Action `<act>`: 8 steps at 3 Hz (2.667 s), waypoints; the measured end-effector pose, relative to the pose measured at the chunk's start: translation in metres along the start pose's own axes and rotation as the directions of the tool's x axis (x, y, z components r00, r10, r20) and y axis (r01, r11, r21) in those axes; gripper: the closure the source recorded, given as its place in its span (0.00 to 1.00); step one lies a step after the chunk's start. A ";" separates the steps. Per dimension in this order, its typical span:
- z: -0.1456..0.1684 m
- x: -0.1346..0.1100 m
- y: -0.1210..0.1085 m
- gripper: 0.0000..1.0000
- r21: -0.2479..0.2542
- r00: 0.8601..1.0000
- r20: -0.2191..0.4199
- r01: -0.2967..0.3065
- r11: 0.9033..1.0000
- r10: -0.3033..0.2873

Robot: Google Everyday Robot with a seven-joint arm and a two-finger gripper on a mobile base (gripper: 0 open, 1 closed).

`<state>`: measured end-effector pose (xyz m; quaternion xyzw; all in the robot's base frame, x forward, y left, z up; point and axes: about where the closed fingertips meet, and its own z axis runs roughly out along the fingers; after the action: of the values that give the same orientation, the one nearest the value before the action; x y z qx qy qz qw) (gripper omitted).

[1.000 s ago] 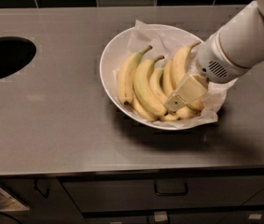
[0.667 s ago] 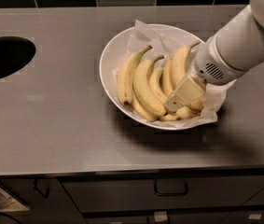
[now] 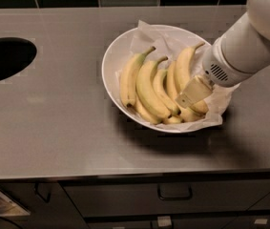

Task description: Pick banana from white bowl

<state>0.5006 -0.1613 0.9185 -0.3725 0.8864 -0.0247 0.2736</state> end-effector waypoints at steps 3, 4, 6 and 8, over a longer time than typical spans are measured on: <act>0.010 -0.015 0.007 0.28 0.001 1.000 0.008 0.011 1.000 -0.011; 0.015 -0.019 0.007 0.32 0.006 1.000 0.022 0.005 1.000 -0.005; 0.021 -0.018 0.003 0.38 0.026 0.999 0.039 -0.021 0.999 0.020; 0.031 -0.016 -0.005 0.57 0.108 0.997 0.043 -0.063 0.992 0.059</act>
Offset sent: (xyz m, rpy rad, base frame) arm 0.0101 0.0265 -0.0043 -0.0065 -0.0021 0.0378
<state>0.5282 -0.1489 0.9012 -0.3302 0.8890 -0.0575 0.3119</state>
